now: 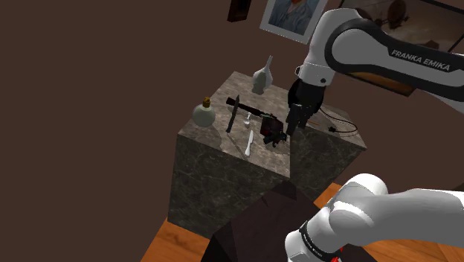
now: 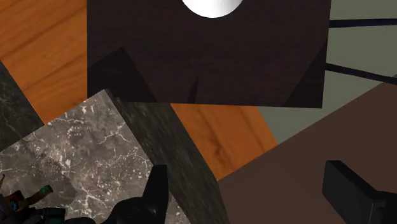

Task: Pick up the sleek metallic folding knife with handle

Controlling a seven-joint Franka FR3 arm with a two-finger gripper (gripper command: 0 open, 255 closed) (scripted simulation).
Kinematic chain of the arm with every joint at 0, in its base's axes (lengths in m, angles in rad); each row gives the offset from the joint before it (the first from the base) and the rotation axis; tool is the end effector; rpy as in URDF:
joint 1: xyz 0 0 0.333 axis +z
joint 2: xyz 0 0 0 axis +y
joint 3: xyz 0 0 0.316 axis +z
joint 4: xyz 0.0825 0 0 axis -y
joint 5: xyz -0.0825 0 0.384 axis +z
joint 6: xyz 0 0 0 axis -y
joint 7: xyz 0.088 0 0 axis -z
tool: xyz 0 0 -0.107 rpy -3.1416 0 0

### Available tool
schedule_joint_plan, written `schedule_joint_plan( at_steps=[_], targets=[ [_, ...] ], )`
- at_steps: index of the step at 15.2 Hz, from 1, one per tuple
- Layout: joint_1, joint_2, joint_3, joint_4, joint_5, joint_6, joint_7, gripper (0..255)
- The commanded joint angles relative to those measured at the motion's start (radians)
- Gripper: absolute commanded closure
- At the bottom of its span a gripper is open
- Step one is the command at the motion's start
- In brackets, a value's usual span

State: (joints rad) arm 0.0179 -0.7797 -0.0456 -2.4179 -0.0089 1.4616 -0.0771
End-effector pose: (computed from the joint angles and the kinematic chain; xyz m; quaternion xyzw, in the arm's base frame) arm 0.2930 -0.0123 0.5511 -0.9955 -0.0325 0.0878 0.0155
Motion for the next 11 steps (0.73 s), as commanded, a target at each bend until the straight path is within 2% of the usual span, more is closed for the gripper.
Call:
schedule_joint_plan(
  at_steps=[1,6,11],
  targets=[
    [0.0,0.0,0.0,0.0,0.0,0.0,0.0,0],
    [-0.025,0.008,0.031,-0.138,-0.005,0.295,0.083,0],
    [-0.057,0.079,0.064,-0.233,-0.025,0.607,0.175,0]
  ],
)
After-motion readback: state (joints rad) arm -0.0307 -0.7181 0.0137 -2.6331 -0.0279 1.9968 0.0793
